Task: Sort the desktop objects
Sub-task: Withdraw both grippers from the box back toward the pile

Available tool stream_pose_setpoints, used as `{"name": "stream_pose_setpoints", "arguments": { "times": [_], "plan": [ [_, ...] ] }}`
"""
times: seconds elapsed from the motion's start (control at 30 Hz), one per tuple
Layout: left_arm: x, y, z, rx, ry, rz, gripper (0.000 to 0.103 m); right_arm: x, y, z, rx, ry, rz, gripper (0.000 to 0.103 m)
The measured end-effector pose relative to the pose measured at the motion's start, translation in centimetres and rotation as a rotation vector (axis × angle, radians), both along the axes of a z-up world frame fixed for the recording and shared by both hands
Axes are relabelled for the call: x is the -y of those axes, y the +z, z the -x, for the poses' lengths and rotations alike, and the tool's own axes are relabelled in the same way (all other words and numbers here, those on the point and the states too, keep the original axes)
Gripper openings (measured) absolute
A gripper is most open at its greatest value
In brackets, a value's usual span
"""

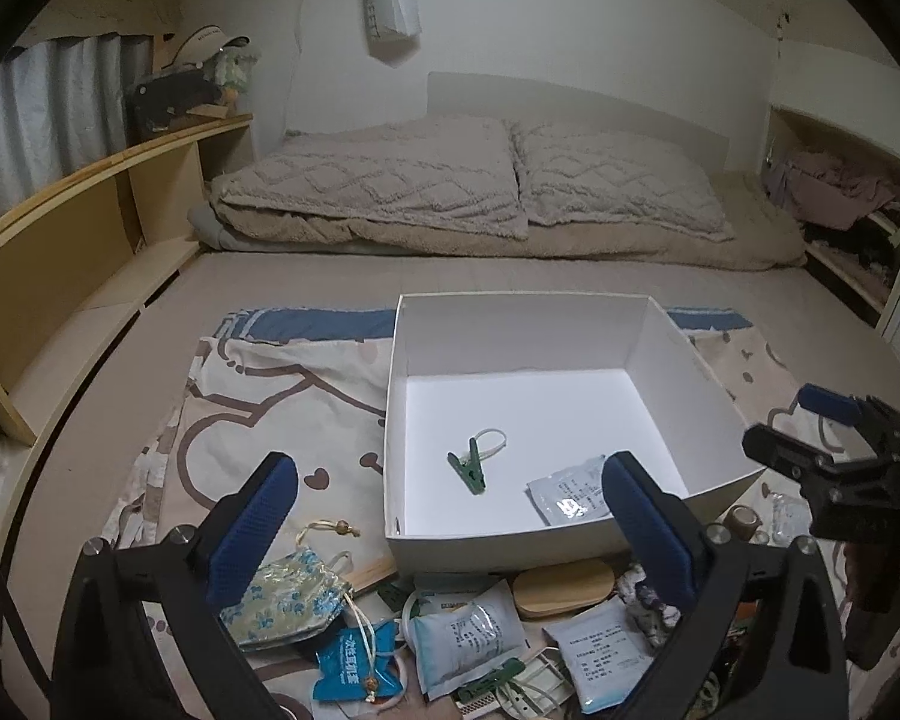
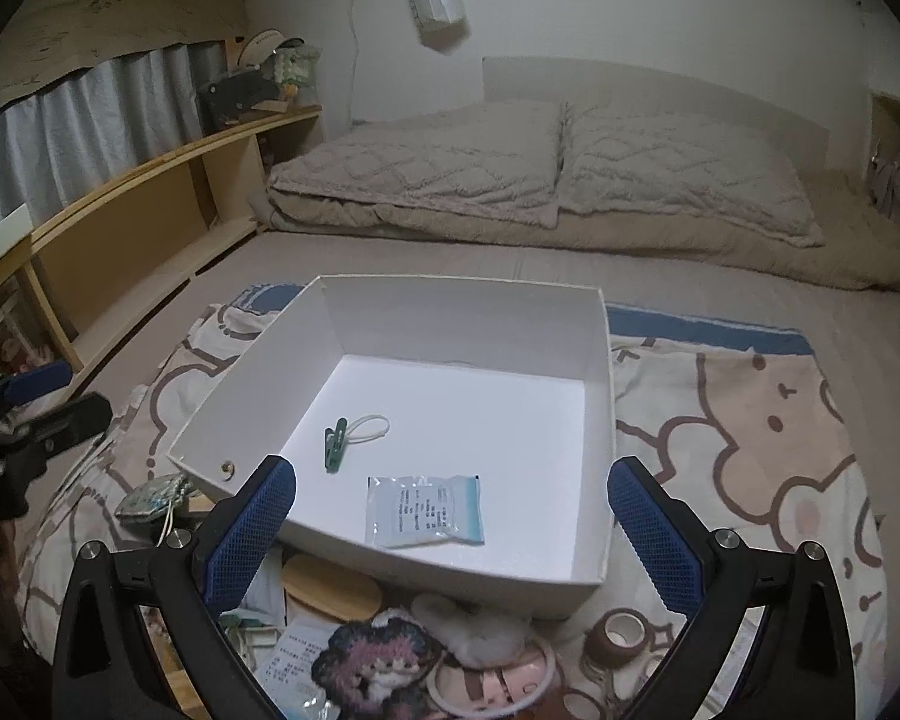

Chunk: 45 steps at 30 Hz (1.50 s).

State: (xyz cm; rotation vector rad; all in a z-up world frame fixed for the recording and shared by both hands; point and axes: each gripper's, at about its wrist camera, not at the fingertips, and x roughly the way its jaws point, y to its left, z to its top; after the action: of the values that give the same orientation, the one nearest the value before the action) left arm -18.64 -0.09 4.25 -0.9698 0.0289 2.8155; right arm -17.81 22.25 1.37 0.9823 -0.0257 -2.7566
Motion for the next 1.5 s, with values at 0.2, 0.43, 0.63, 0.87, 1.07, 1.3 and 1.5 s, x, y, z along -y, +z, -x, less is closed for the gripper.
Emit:
{"name": "stream_pose_setpoints", "arguments": {
  "times": [0.2,0.43,0.63,0.87,1.07,1.3,1.5],
  "plan": [
    [-0.6,1.0,-1.9,-0.047,-0.033,-0.026,0.102,-0.6,1.2,-2.3,-0.047,-0.008,0.013,0.103],
    [-0.6,1.4,-4.3,-0.085,-0.052,-0.052,0.102,-1.5,2.2,-5.4,-0.101,-0.019,0.02,0.103],
    [-0.1,1.5,-5.7,-0.111,-0.061,-0.06,0.102,-2.2,2.6,-7.8,-0.139,-0.042,0.008,0.103],
    [0.5,1.8,-8.0,-0.163,-0.073,-0.061,0.102,-2.6,2.4,-10.3,-0.177,-0.08,-0.007,0.103],
    [0.9,1.2,-9.4,-0.177,-0.083,-0.066,0.103,-2.8,1.7,-11.4,-0.192,-0.095,-0.009,0.103],
    [0.9,0.7,-10.5,-0.182,-0.08,-0.055,0.103,-2.0,0.9,-12.6,-0.211,-0.115,-0.036,0.103],
    [1.2,0.1,-10.8,-0.173,-0.082,-0.069,0.103,-1.6,0.7,-13.6,-0.219,-0.137,-0.034,0.103]
  ]
}}
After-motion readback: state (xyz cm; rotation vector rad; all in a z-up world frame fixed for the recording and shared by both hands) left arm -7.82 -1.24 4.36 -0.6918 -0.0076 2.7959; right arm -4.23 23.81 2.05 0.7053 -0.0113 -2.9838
